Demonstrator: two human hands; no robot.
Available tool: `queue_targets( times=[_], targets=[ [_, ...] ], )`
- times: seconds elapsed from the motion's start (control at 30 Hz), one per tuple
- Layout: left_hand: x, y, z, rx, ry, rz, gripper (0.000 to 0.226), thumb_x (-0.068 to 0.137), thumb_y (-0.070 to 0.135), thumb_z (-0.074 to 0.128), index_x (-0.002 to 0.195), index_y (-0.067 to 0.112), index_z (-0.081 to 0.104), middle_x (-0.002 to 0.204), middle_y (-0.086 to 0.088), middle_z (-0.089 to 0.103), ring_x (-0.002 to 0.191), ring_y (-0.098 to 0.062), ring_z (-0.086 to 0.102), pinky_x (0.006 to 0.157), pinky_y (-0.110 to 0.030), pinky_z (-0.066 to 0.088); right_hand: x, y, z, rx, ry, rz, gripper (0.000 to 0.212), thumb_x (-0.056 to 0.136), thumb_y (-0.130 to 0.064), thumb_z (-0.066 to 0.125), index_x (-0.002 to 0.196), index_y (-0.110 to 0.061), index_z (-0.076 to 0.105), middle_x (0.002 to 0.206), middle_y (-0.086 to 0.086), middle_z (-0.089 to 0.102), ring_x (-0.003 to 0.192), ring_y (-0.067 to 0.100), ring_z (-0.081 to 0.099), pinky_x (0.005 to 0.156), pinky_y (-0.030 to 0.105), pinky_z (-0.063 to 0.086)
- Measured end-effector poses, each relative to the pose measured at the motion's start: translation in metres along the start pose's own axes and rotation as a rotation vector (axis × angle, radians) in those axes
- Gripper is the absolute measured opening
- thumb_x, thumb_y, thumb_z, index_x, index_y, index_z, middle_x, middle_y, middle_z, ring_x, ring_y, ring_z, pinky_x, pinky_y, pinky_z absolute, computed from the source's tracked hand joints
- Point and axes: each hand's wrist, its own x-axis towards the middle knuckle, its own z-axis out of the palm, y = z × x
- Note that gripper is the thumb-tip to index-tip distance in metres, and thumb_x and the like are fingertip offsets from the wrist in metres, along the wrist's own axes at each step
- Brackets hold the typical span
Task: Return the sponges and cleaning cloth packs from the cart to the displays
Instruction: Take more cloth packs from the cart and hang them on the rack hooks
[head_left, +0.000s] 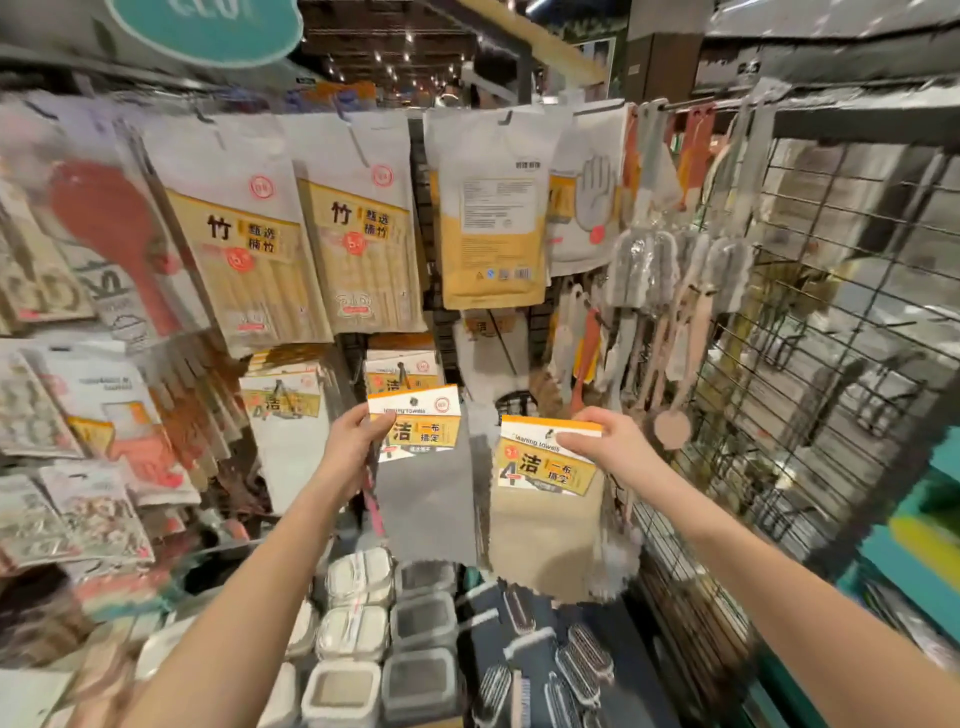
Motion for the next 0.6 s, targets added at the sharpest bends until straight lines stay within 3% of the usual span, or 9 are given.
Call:
queue_targets(
  times=[0.2, 0.43, 0.5, 0.6],
  targets=[
    [0.041, -0.006, -0.02, -0.014, 0.077, -0.001, 0.02, 0.092, 0.006, 0.058, 0.111, 0.006, 0.062, 0.105, -0.016, 0.071, 0.096, -0.03, 0.069, 0.088, -0.043, 0.053, 0.031, -0.007, 0.028, 0.033, -0.05, -0.012, 0.019, 0.081, -0.026, 0.073, 0.088, -0.009, 0.066, 0.087, 0.008, 0.072, 0.075, 0.012, 0.066, 0.067, 0.023, 0.045],
    [0.068, -0.014, -0.014, 0.042, 0.145, -0.003, 0.012, 0.092, 0.01, 0.059, 0.103, 0.014, 0.063, 0.099, -0.009, 0.073, 0.093, -0.024, 0.07, 0.086, -0.042, 0.055, 0.046, -0.007, 0.04, 0.081, -0.087, -0.026, 0.016, 0.081, -0.026, 0.073, 0.088, -0.013, 0.066, 0.09, 0.008, 0.073, 0.085, 0.021, 0.07, 0.074, 0.03, 0.049],
    [0.075, -0.024, -0.015, 0.071, 0.192, -0.02, 0.018, 0.092, 0.013, 0.061, 0.109, 0.012, 0.062, 0.102, -0.007, 0.072, 0.095, -0.024, 0.069, 0.088, -0.044, 0.054, 0.048, -0.008, 0.042, 0.073, -0.091, -0.028, 0.017, 0.081, -0.025, 0.073, 0.089, -0.012, 0.067, 0.089, 0.005, 0.073, 0.081, 0.015, 0.069, 0.075, 0.03, 0.05],
    [0.085, -0.027, -0.01, 0.093, 0.274, -0.041, 0.039, 0.089, 0.02, 0.065, 0.124, 0.007, 0.055, 0.115, -0.007, 0.068, 0.099, -0.023, 0.066, 0.091, -0.042, 0.053, 0.054, -0.008, 0.046, 0.086, -0.086, -0.029, 0.023, 0.081, -0.025, 0.073, 0.093, -0.006, 0.066, 0.091, 0.008, 0.073, 0.086, 0.021, 0.07, 0.078, 0.037, 0.052]
  ],
)
